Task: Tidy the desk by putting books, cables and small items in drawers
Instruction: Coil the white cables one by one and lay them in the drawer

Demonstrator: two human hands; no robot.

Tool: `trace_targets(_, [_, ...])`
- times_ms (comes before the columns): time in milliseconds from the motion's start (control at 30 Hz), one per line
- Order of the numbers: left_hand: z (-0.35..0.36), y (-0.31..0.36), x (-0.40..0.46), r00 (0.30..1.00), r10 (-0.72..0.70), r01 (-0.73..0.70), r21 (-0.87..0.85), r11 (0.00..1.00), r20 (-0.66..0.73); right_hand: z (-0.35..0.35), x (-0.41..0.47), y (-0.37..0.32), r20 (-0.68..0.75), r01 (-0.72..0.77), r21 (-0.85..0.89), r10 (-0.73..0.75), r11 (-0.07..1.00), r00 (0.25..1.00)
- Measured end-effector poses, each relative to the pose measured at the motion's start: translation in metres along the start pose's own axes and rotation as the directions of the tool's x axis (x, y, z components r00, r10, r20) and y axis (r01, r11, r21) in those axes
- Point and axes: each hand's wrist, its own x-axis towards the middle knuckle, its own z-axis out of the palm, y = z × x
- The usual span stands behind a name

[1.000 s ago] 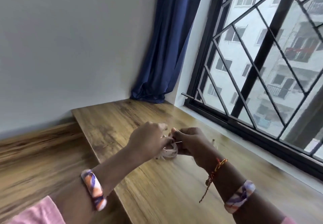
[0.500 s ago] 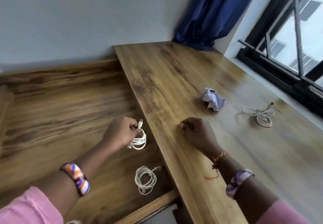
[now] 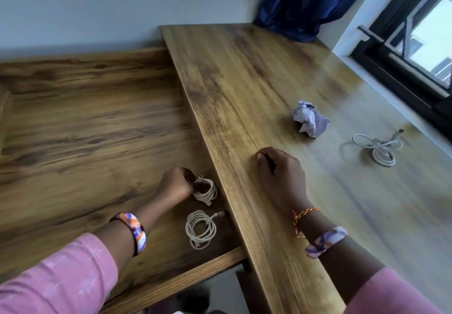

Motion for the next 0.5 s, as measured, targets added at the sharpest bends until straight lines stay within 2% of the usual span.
trace_targets(100, [-0.009,0.002,-0.002,0.998,-0.009,0.004,0.092,0.996,0.061,0.0,-0.001,-0.001,-0.012,-0.011,0.005,0.011,1.0,1.0])
trace_targets(167, [-0.017,0.005,-0.007,0.999,-0.009,0.0,0.156,0.988,0.053,-0.001,-0.001,-0.002,-0.019,-0.025,0.016,0.026,1.0,0.999])
trace_targets(300, [-0.037,0.025,-0.027,0.988,0.123,-0.092,0.279,0.956,-0.096,-0.002,-0.002,-0.004,-0.019,-0.051,0.046,0.052,0.998,0.998])
trace_targets(400, [-0.047,0.057,-0.049,0.896,0.36,-0.29,0.27,0.918,-0.259,-0.004,-0.003,-0.006,-0.01,-0.08,0.11,0.081,0.991,0.997])
trace_targets(500, [-0.043,0.097,-0.069,0.782,0.551,-0.484,0.274,0.831,-0.291,-0.009,-0.001,-0.002,-0.014,-0.178,0.303,0.191,0.936,0.982])
